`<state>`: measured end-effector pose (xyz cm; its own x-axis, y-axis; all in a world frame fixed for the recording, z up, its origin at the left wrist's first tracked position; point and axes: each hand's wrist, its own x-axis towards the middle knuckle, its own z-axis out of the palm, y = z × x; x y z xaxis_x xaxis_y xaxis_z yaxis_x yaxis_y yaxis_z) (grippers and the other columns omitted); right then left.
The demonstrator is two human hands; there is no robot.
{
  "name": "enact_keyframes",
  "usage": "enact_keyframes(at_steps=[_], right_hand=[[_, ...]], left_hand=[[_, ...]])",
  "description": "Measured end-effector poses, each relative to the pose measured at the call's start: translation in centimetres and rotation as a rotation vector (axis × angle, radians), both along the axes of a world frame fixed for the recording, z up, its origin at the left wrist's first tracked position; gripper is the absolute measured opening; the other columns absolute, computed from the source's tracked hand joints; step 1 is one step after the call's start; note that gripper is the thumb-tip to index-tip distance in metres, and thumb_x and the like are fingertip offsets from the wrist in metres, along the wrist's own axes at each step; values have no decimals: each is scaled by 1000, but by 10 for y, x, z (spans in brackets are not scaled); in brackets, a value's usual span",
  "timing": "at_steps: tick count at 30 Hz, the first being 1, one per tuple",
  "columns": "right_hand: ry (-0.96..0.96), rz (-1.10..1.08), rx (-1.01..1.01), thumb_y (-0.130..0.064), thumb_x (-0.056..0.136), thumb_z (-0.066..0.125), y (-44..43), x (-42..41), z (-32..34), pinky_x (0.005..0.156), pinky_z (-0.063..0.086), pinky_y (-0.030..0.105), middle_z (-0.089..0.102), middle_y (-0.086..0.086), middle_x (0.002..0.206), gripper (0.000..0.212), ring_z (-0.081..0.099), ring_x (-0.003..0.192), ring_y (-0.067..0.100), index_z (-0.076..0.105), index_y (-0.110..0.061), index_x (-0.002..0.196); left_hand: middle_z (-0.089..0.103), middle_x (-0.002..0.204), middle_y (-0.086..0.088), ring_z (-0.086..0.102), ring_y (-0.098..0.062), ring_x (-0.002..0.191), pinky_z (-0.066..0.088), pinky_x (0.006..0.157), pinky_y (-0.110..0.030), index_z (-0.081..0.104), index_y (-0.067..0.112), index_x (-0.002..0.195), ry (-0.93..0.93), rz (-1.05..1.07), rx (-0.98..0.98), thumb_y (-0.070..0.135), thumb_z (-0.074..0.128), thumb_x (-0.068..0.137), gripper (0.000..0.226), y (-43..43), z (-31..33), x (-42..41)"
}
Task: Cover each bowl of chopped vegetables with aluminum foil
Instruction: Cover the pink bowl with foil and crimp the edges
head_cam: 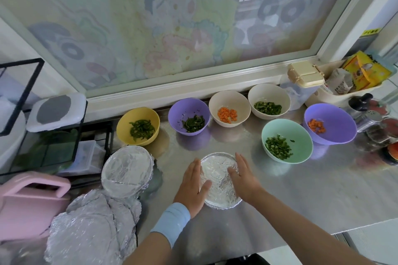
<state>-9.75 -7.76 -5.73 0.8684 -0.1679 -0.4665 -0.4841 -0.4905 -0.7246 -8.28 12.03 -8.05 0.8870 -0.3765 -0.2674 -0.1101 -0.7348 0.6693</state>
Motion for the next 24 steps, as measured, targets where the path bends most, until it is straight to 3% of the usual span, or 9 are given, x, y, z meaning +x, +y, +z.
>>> enact_keyframes(at_steps=[6,10,14,18,21,24], right_hand=[[49,5,85,-33,103,43,33,28,0,119,17,35,5,-3,164,64,18,149,22,11,-22,157],[63,24,98,-35,101,46,63,45,0,119,19,38,4,0,164,68,16,149,24,9,-19,156],[-45,249,-238,-49,87,62,73,44,7,119,19,47,-10,5,163,96,0,151,25,0,-24,156],[-197,688,-482,-73,61,67,70,28,11,120,11,47,-32,4,158,131,-22,148,25,-13,-28,154],[-142,664,-445,-70,54,76,70,27,8,119,12,47,-36,5,156,139,-30,145,25,-11,-28,155],[-111,586,-410,-68,52,81,76,33,7,119,17,47,-35,3,156,143,-31,145,23,-10,-27,155]], left_hand=[[-2,165,5,-6,-9,150,0,119,-28,2,20,157,4,86,127,42,38,102,69,30,17,23],[21,161,-3,14,-21,148,14,120,-36,19,19,156,-119,268,133,34,48,99,65,62,31,28],[46,142,-5,38,-28,132,35,110,-40,43,16,141,-298,409,279,20,58,87,56,94,38,23],[32,153,-2,24,-26,140,26,115,-41,36,24,144,-165,444,436,37,60,83,66,115,34,18],[24,157,0,19,-25,143,25,117,-40,33,28,145,-101,374,504,40,58,87,64,120,27,18],[30,151,2,27,-23,137,32,111,-37,40,29,139,-119,370,512,37,57,88,54,122,26,18]])
